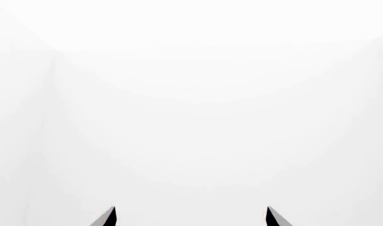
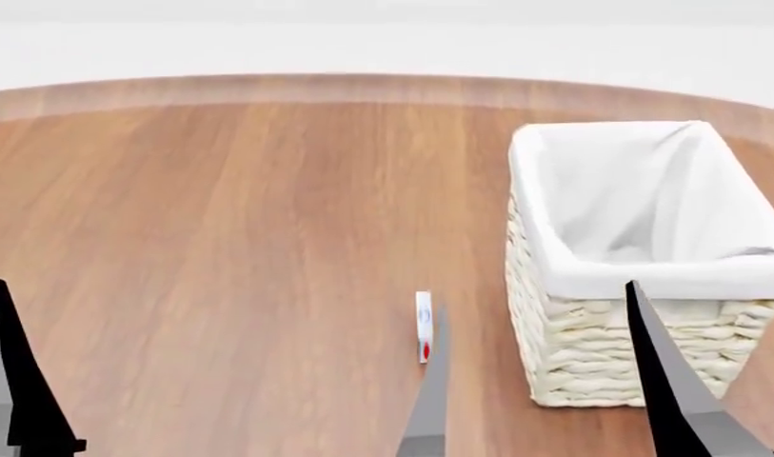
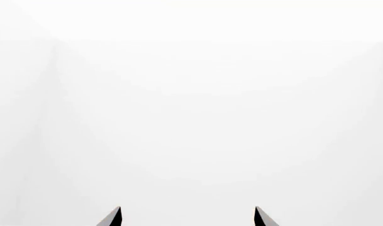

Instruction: Pick up the alphabet soup and the cream cheese box, and put them in the basket.

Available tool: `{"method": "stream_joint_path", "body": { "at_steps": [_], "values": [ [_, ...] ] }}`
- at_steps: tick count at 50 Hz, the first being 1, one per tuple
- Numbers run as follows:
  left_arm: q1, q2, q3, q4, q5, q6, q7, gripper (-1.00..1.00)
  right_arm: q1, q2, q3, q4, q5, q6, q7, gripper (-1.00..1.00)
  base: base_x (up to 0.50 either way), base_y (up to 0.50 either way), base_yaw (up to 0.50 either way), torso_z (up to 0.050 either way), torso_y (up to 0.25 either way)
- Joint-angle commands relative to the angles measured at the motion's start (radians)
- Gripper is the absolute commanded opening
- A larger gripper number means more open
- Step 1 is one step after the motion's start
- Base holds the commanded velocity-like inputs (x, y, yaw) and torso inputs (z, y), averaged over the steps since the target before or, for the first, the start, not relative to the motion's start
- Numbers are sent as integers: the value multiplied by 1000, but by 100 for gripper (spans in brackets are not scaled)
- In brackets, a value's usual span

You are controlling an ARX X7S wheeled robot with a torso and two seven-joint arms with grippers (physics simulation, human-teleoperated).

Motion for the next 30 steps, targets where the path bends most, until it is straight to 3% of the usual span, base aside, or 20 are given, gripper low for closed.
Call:
{"method": "stream_joint_path", "body": {
  "at_steps": [1, 30],
  "values": [
    [1, -7, 1, -5, -4, 6, -7, 100, 4, 7, -9, 0, 2, 3, 10, 100, 207, 0, 0, 0, 0],
    [-7, -20, 17, -18, -1, 4, -22, 100, 15, 23, -17, 22, 16, -10, 29, 100, 207, 0, 0, 0, 0]
  ]
}}
